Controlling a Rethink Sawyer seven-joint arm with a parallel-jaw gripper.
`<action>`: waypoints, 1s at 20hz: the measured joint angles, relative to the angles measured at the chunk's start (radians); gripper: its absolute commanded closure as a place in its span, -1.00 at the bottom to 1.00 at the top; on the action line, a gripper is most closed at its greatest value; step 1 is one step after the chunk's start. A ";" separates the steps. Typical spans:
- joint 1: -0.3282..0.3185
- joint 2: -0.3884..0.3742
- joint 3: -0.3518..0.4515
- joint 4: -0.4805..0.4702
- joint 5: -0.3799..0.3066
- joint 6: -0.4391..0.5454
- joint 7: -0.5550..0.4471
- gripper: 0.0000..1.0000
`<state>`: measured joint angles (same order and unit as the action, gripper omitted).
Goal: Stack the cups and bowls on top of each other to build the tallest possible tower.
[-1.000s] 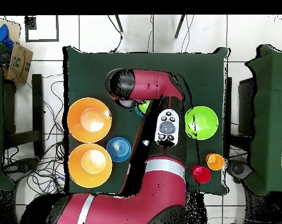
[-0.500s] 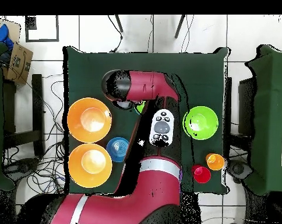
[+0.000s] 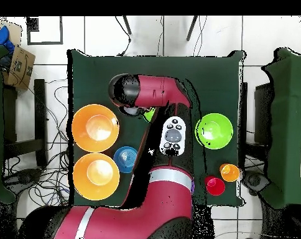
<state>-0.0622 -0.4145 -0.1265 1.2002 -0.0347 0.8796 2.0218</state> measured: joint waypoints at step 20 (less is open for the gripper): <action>0.014 0.021 -0.002 0.000 0.036 0.000 0.000 1.00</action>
<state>-0.0483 -0.3932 -0.1282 1.2001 0.0009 0.8796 2.0218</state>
